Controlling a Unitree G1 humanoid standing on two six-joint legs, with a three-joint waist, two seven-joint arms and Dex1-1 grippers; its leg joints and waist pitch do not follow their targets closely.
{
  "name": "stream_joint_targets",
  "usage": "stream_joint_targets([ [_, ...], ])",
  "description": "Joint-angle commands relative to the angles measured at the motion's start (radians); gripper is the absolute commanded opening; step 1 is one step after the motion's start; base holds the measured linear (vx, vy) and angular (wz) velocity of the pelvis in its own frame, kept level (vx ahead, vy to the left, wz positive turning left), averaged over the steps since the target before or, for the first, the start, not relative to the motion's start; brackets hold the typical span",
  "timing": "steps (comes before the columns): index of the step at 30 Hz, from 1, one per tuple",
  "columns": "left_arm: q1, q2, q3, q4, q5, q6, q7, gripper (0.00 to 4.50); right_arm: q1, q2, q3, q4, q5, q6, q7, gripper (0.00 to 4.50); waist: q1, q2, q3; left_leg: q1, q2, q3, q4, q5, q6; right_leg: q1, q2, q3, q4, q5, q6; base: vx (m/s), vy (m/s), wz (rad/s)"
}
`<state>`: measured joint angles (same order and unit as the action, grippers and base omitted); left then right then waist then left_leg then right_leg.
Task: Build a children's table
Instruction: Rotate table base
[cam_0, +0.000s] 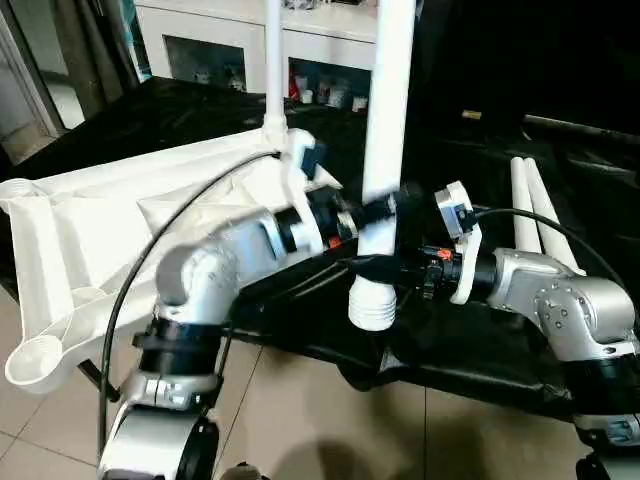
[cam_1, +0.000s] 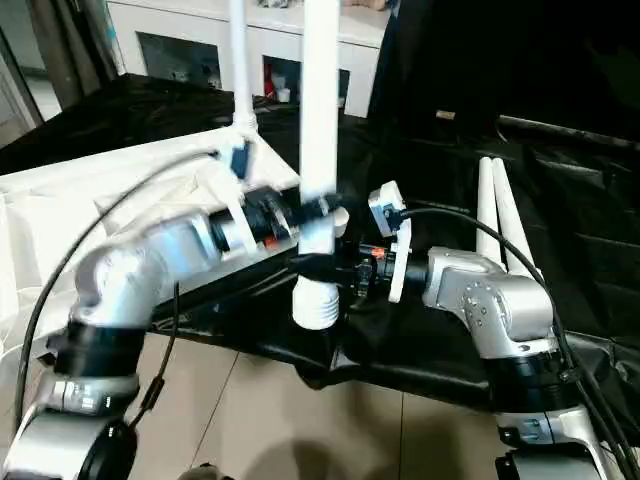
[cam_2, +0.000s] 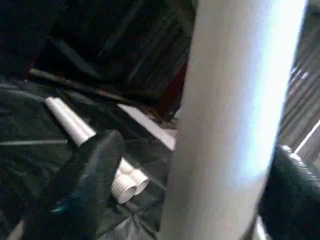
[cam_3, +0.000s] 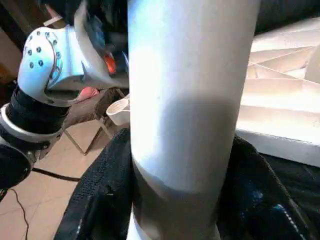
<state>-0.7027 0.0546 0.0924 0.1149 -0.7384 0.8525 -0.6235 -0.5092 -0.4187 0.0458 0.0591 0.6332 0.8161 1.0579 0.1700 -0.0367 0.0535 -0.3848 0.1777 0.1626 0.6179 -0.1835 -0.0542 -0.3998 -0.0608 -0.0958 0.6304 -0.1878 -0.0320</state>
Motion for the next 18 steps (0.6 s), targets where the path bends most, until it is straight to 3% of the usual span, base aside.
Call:
stream_joint_targets([
  [1, -0.016, -0.012, 0.036, 0.016, -0.029, 0.014, 0.026, 3.75, -0.011, -0.015, -0.004, -0.021, 0.01, -0.002, 0.02, 1.87, 0.002, 0.007, -0.07, 0.014, 0.059, -0.021, -0.073, -0.151, -0.007, 0.058, -0.102, 0.062, -0.087, -0.208, -0.141, 0.0, 0.0, 0.0],
  [11, -0.018, -0.003, 0.017, 0.007, -0.021, 0.009, 0.014, 3.08, -0.015, -0.014, -0.001, -0.021, 0.007, -0.009, 0.014, 1.87, 0.002, 0.006, -0.068, 0.016, 0.06, -0.022, -0.077, -0.157, -0.007, 0.058, -0.103, 0.062, -0.089, -0.222, -0.131, 0.0, 0.0, 0.0],
  [14, -0.015, 0.01, -0.002, 0.002, 0.013, -0.018, 0.023, 2.76, -0.018, -0.01, 0.004, -0.013, -0.004, -0.018, 0.007, 1.87, 0.002, 0.004, -0.067, 0.015, 0.06, -0.022, -0.078, -0.161, -0.009, 0.058, -0.103, 0.063, -0.091, -0.24, -0.119, 0.0, 0.0, 0.0],
  [18, -0.017, 0.005, 0.012, -0.008, -0.001, -0.016, 0.032, 2.35, -0.019, -0.006, 0.007, -0.011, -0.009, -0.022, 0.002, 1.87, 0.002, 0.003, -0.067, 0.015, 0.061, -0.022, -0.078, -0.159, -0.012, 0.058, -0.104, 0.063, -0.09, -0.235, -0.122, 0.0, 0.0, 0.0],
])
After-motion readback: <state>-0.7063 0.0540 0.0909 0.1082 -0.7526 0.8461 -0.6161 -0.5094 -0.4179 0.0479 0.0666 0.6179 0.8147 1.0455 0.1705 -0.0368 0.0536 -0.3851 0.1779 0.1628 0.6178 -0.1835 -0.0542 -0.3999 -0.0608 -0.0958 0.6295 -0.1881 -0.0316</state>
